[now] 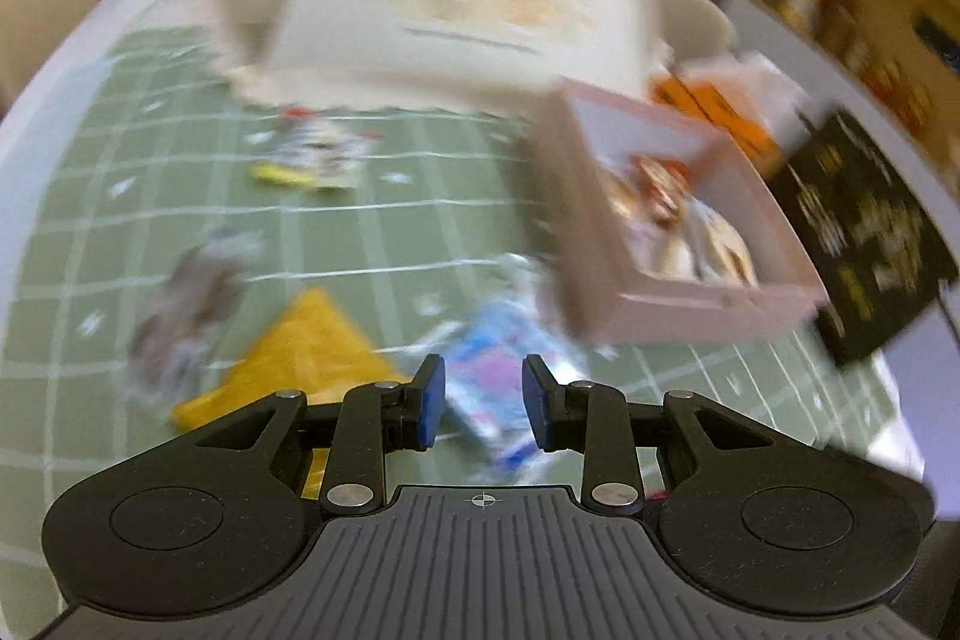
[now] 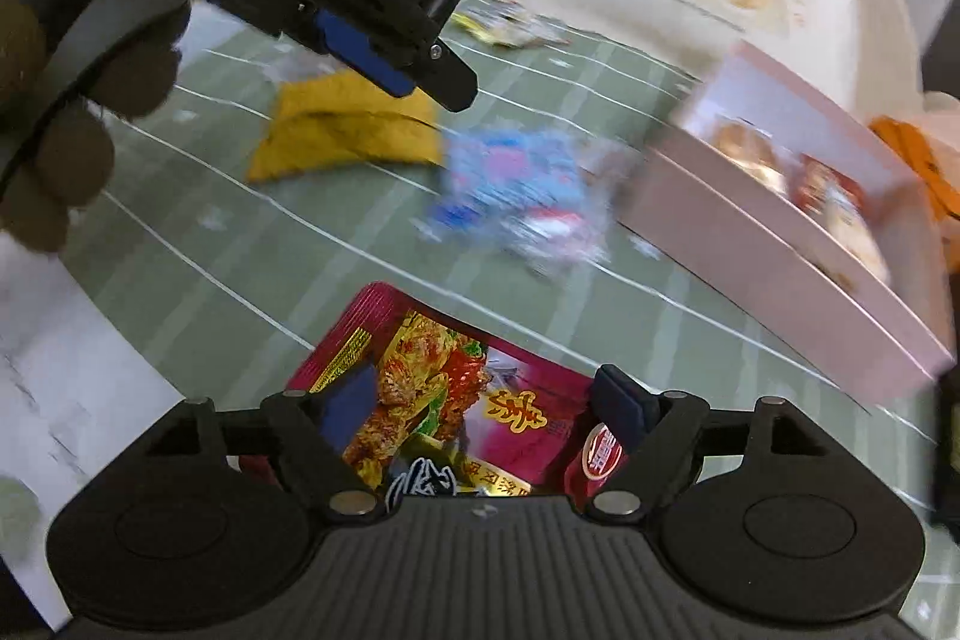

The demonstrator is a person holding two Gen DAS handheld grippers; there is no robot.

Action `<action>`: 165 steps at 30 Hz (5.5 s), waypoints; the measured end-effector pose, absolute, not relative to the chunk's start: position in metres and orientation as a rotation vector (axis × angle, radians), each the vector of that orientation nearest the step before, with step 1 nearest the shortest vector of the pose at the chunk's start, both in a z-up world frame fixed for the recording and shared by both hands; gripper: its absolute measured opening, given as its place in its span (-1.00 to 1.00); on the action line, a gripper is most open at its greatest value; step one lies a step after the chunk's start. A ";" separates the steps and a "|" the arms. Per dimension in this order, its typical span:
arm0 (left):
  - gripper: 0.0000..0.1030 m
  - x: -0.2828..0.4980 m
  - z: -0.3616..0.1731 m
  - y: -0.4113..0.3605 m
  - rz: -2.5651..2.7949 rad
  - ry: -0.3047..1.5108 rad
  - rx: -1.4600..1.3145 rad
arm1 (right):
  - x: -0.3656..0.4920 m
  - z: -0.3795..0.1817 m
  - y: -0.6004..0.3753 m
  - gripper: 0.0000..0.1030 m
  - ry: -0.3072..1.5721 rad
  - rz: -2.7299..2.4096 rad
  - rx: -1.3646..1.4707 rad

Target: Organize snacks

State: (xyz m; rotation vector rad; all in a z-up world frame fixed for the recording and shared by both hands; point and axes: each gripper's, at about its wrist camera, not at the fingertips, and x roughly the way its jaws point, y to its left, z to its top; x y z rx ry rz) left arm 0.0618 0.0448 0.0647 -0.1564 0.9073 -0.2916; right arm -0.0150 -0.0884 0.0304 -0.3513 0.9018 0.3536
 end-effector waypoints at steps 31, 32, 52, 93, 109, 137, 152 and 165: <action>-0.14 0.134 0.061 0.111 -0.106 0.871 -0.104 | 0.077 0.019 -0.053 -0.17 0.889 0.209 -0.039; -0.14 0.146 0.062 0.117 -0.105 0.869 -0.139 | 0.071 0.019 -0.051 -0.18 0.891 0.229 -0.048; -0.15 0.238 0.035 0.071 -0.214 0.917 0.214 | 0.021 0.010 -0.072 0.45 0.884 0.203 -0.071; 0.25 0.240 0.036 0.067 -0.332 0.976 0.205 | 0.017 0.004 -0.072 0.82 0.839 0.203 -0.079; 0.12 0.220 0.043 0.077 -0.323 0.926 0.089 | 0.021 0.004 -0.070 1.00 0.894 0.216 -0.091; 0.12 0.003 0.044 0.069 -0.238 1.012 -0.253 | -0.029 0.043 -0.184 0.59 0.852 0.190 -0.284; 0.13 -0.071 0.049 0.102 -0.037 1.025 -0.282 | 0.053 0.017 -0.072 -0.12 0.880 0.380 -0.177; 0.12 -0.084 0.050 0.101 -0.010 1.051 -0.261 | 0.001 0.047 -0.097 -0.25 0.889 0.475 -0.119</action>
